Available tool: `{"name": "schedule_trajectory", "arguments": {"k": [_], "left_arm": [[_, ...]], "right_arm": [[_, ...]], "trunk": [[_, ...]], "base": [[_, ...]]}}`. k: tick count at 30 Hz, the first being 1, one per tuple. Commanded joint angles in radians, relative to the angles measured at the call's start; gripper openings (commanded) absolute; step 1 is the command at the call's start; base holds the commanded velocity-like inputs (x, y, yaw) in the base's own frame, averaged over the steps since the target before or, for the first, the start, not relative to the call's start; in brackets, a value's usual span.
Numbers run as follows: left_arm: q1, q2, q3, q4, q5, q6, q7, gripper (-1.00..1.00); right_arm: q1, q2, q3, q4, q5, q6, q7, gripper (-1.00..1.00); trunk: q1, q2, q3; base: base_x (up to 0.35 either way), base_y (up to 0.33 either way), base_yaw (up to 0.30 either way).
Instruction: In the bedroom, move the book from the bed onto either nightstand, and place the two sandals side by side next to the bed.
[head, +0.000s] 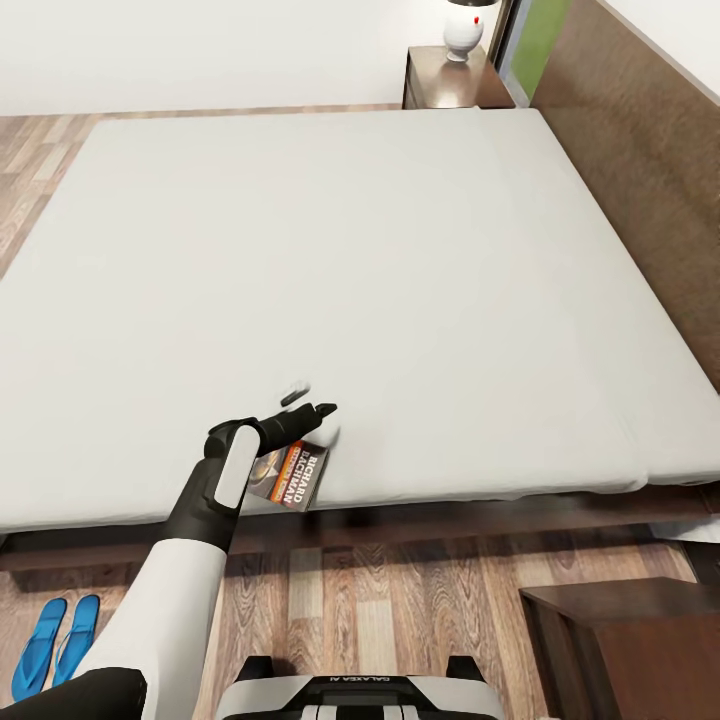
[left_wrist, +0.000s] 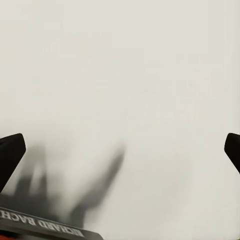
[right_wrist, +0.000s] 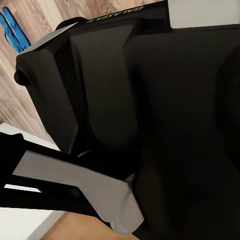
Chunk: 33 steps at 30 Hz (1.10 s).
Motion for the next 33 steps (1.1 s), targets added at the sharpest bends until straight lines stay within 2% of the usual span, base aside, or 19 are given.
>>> {"name": "schedule_trajectory", "arguments": {"k": [1,22,33], "left_arm": [[0.000,-0.001,0.003,-0.001,0.004,0.006,0.001,1.00],[0.000,-0.002,0.003,0.000,0.004,0.006,0.001,1.00],[0.000,-0.003,0.003,0.000,0.004,0.006,0.001,1.00]], "right_arm": [[0.000,0.000,-0.004,0.000,-0.005,0.010,0.003,1.00],[0.000,0.000,-0.004,0.001,-0.005,0.010,0.004,1.00],[0.000,0.000,-0.004,0.001,-0.005,0.011,0.005,1.00]], "trunk": [[0.000,0.000,0.000],[0.000,0.000,0.000],[0.000,0.000,-0.002]], "base": [[0.000,0.000,0.000],[0.000,0.000,-0.001],[0.000,0.000,-0.083]]}}
